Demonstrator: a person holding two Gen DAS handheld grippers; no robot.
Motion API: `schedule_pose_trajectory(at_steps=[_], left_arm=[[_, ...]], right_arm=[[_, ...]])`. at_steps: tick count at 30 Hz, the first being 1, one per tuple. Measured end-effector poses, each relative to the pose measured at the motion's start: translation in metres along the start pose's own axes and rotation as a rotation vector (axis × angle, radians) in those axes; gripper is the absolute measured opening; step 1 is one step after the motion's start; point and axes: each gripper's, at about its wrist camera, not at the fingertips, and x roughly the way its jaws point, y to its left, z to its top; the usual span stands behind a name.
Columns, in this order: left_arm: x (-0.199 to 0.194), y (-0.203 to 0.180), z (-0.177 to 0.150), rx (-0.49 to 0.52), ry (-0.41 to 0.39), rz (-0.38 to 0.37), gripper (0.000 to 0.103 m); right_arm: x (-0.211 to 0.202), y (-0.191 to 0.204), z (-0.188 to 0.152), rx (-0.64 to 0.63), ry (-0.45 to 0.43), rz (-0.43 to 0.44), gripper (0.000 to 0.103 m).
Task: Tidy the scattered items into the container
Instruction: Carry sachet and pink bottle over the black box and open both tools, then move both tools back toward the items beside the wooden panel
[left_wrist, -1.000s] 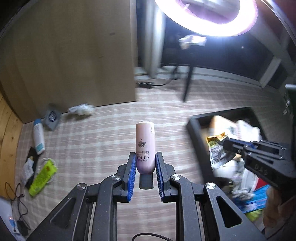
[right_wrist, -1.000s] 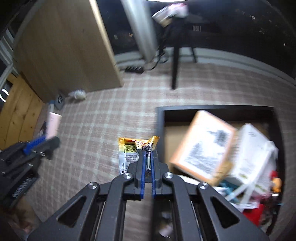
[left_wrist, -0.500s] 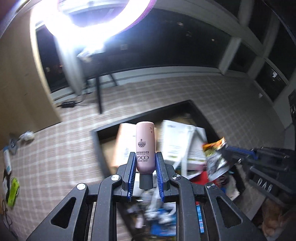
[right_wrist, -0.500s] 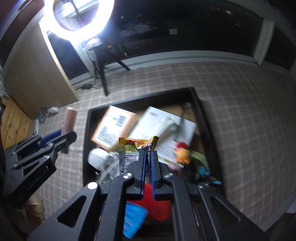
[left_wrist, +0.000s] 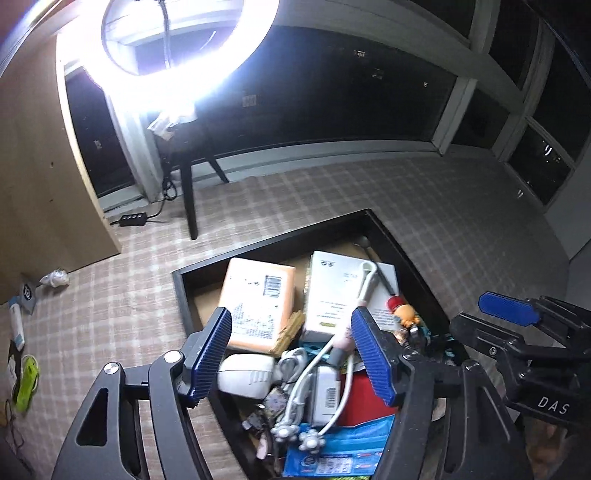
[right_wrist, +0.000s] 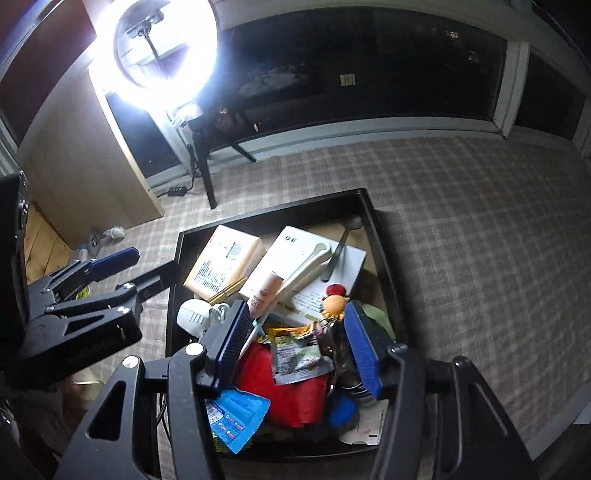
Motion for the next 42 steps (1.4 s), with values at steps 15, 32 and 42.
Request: schedule_pose_trajectory(at_steps=[15,32,42], left_arm=[[-0.007,0.139,-0.028,-0.132,0.017,0.114,0.064],[-0.018,0.437,-0.068,-0.359,0.082,0.263,0.065],[0.042,0.559,-0.081,-0.573,0.157,0.308,0.074]], right_arm=[[0.039,0.111,0.005,-0.147,-0.054,0.079,0.053],[0.149,0.328,0.042,-0.189,0.025,0.107,0.062],[0.258,0.446,0.084,-0.364,0.034,0.088,0.068]])
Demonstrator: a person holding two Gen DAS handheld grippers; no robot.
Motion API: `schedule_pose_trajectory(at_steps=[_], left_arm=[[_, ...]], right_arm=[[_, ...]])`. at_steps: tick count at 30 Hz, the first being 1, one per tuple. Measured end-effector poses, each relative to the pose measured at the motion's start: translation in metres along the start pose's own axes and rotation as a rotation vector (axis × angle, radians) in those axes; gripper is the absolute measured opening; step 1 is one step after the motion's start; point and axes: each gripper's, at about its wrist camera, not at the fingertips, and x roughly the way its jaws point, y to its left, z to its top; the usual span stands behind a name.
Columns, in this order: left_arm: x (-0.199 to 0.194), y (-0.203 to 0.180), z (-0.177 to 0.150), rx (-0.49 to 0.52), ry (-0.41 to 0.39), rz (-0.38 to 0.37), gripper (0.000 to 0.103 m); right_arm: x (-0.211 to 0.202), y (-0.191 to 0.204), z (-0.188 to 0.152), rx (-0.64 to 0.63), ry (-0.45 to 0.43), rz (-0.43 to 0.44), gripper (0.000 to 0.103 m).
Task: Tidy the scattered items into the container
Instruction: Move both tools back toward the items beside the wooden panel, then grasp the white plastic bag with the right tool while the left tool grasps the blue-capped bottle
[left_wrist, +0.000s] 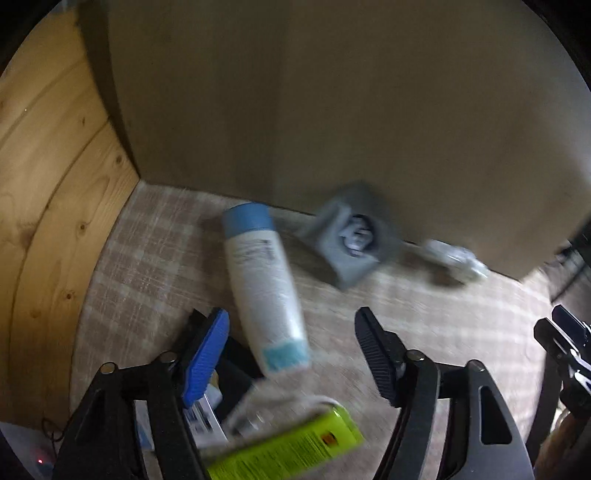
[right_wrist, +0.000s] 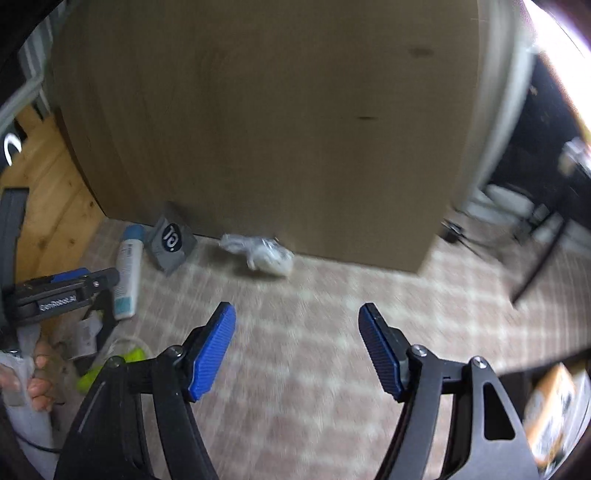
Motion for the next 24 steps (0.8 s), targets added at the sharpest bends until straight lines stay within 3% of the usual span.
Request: schedule_pose_trajectory(at_steps=[7,13,19,21,24], left_arm=[[0.040,0.019,0.000,-0.073,0.063,-0.003,0.074],[0.055,0.013,0.000,-0.061,0.083,0.000,0.074],[0.063,0.002,-0.007,-0.020,0.077,0.055,0.071],[0.064,0.000,-0.010,-0.010,0.070,0.067,0.071],[0.066,-0.002,-0.012,-0.012,0.067,0.078,0.073]], right_arm=[[0.061,0.021,0.013,-0.126,0.017,0.046,0.068],[0.076,0.021,0.019,-0.135,-0.003,0.087,0.068],[0.084,0.026,0.018,-0.176,0.063,0.135,0.065],[0.081,0.028,0.017,-0.200,0.055,0.121,0.058],[0.084,0.029,0.021,-0.225,0.052,0.093,0.058]])
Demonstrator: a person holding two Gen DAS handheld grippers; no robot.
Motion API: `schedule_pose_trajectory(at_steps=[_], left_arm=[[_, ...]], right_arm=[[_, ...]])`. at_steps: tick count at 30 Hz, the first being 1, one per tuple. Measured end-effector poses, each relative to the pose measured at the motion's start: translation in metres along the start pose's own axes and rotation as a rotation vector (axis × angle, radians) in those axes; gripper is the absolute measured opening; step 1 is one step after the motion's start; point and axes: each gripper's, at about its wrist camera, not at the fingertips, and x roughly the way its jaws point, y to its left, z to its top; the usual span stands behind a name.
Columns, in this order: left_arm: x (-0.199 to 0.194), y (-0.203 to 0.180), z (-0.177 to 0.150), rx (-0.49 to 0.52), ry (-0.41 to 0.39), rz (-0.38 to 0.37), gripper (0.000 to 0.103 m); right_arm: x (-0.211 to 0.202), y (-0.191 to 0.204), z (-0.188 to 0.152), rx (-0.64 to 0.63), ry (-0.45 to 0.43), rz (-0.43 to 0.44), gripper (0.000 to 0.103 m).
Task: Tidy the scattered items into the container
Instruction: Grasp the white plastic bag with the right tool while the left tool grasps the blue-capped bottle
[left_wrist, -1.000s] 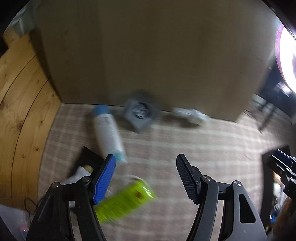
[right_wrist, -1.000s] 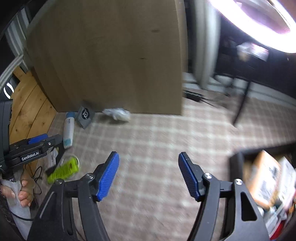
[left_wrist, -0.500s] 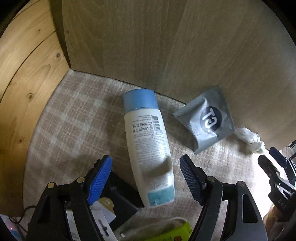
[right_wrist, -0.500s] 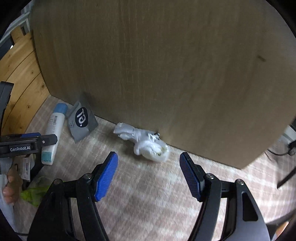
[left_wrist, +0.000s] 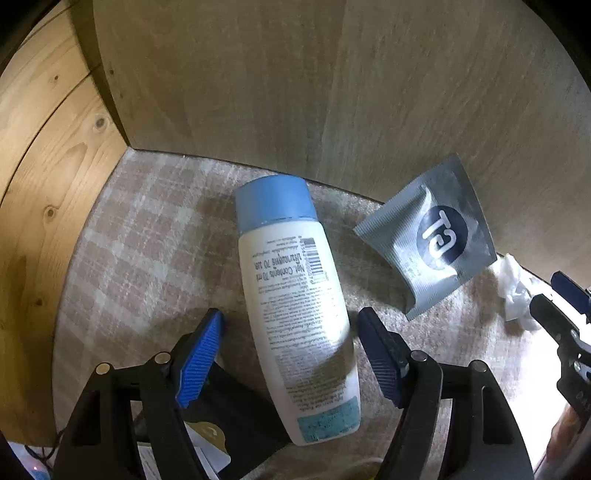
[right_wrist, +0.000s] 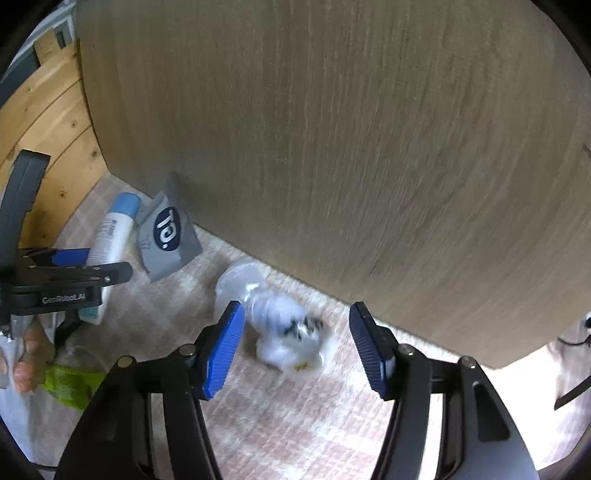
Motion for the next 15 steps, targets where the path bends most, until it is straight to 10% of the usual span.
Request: schedule_pose_trajectory(at_steps=[15], left_arm=[[-0.001,-0.008,-0.020,0.004,-0.022,-0.002,0.045]], right_arm=[[0.018,0.018,-0.008,-0.039,0.078,-0.004,0.038]])
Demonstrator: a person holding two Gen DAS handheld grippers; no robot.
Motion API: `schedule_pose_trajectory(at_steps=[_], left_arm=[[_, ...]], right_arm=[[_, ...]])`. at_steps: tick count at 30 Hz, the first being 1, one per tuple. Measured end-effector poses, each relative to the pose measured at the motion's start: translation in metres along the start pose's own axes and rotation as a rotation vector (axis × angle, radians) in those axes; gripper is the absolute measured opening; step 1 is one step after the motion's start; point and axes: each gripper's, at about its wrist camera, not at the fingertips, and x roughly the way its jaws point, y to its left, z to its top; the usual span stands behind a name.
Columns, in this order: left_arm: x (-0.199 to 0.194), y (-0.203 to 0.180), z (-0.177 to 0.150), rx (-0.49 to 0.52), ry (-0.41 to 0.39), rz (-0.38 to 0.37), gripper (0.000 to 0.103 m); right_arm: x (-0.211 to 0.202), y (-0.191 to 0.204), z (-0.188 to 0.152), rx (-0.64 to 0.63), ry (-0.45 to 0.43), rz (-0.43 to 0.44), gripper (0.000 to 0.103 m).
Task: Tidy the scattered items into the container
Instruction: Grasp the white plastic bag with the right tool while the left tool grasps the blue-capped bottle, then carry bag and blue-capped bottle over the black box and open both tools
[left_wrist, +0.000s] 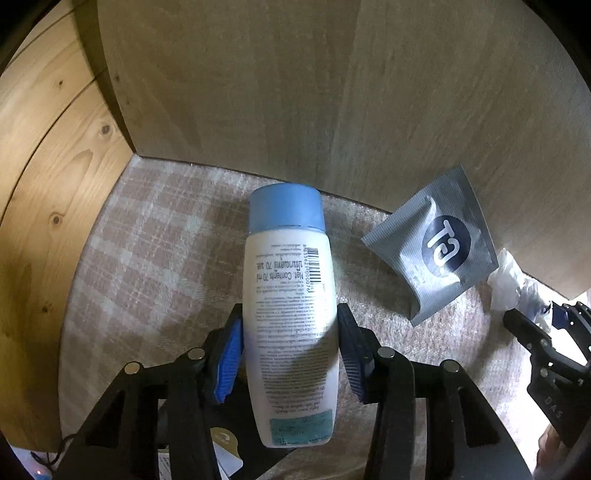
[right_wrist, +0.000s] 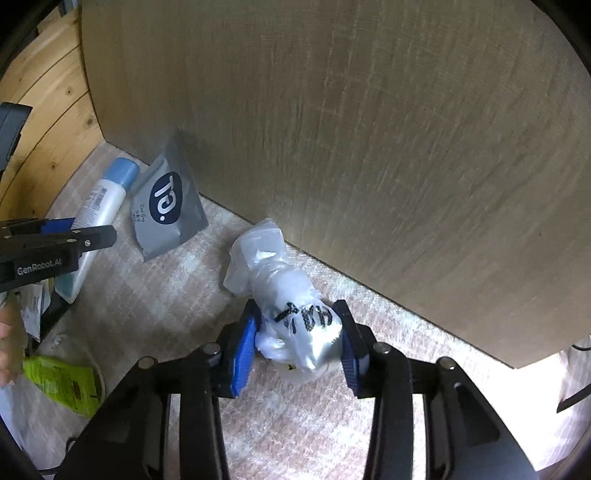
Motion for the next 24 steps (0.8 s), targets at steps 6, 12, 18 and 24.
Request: schedule_pose_trajectory(at_steps=[6,12,18,24], left_arm=[[-0.003,-0.004,-0.017,-0.020,0.002,-0.024,0.045],[-0.019,-0.015,-0.041,-0.012,-0.023,-0.028,0.045],[-0.051,-0.042,-0.064,0.033,-0.074,-0.029,0.045],[-0.091,-0.034,-0.035,0.101,-0.118,-0.058,0.045]], right_arm=[[-0.014,-0.004,-0.012,0.040,-0.040,0.019,0.036],[-0.037,-0.015,-0.022,0.096,-0.082,0.051,0.035],[-0.066,-0.039,-0.032,0.168,-0.120,0.064,0.035],[-0.104,-0.041,-0.053,0.239,-0.159,0.024,0.035]])
